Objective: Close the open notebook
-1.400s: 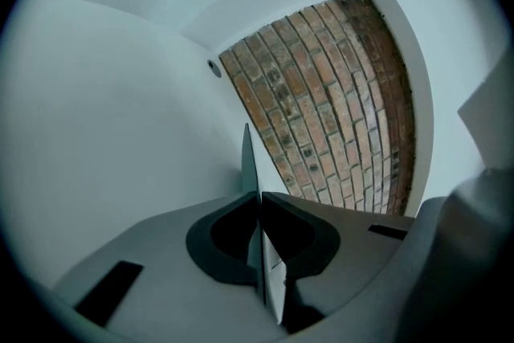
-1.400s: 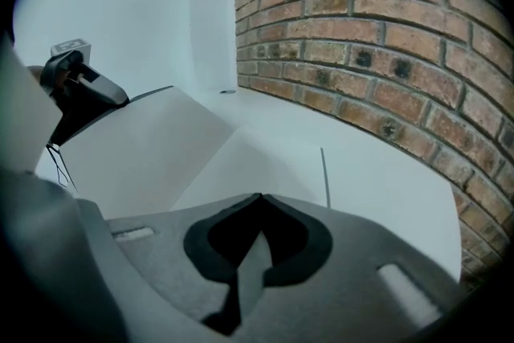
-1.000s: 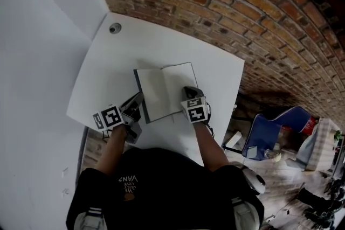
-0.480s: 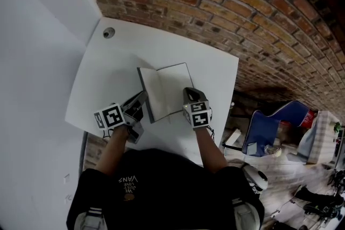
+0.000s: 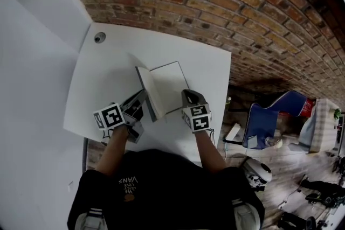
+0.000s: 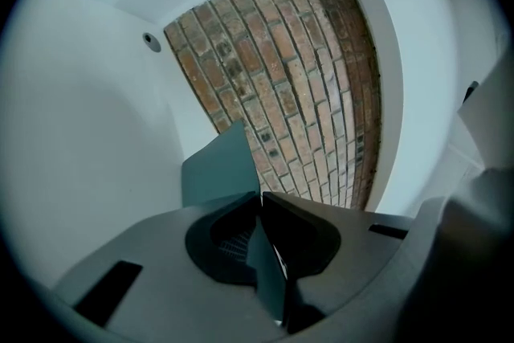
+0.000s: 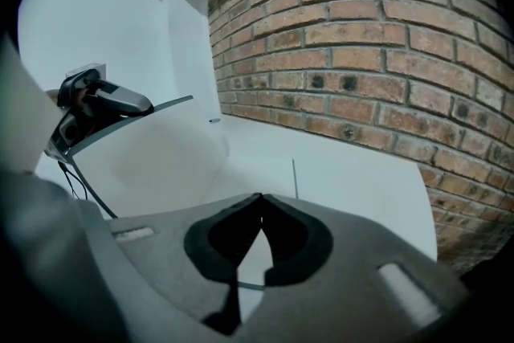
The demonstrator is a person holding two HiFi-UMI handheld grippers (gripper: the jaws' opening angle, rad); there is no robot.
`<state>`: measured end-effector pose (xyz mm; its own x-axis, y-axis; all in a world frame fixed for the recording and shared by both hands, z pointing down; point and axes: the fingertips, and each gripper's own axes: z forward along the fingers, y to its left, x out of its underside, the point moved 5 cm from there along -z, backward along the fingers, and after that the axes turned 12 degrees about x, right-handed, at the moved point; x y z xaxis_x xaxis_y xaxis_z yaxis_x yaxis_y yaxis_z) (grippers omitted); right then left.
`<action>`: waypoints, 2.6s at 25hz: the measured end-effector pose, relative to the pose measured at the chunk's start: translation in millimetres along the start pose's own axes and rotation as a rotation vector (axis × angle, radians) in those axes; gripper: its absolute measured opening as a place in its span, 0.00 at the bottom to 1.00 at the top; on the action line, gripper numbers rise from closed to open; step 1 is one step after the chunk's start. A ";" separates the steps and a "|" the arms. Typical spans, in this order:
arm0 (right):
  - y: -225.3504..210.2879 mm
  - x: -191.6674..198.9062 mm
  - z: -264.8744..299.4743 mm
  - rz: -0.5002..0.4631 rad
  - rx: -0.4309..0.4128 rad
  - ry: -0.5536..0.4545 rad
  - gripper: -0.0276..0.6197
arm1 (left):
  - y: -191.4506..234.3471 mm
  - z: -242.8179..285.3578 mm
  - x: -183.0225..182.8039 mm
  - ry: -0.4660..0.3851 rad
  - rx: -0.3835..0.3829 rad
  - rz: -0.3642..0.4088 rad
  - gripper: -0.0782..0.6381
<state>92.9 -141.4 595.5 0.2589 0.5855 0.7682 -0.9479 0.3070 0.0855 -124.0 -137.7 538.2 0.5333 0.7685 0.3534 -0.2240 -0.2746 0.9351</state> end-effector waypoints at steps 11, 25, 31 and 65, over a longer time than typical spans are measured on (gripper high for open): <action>-21.8 9.6 -26.9 0.052 0.073 -0.009 0.04 | -7.4 24.4 2.6 0.050 0.039 0.010 0.16; -36.9 17.2 -46.2 0.081 0.119 -0.012 0.04 | -15.5 43.6 6.8 0.076 0.061 0.024 0.16; -40.0 21.1 -58.4 0.090 0.145 -0.009 0.04 | -18.3 55.0 7.5 0.105 0.079 0.035 0.17; -66.2 25.9 -106.8 0.144 0.230 -0.092 0.04 | -41.9 83.6 2.6 0.135 0.151 0.308 0.19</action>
<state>182.1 -66.3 542.0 0.1110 0.5372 0.8361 -0.9936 0.0417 0.1050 -45.0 -172.4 502.1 0.3445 0.7032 0.6220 -0.2294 -0.5794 0.7821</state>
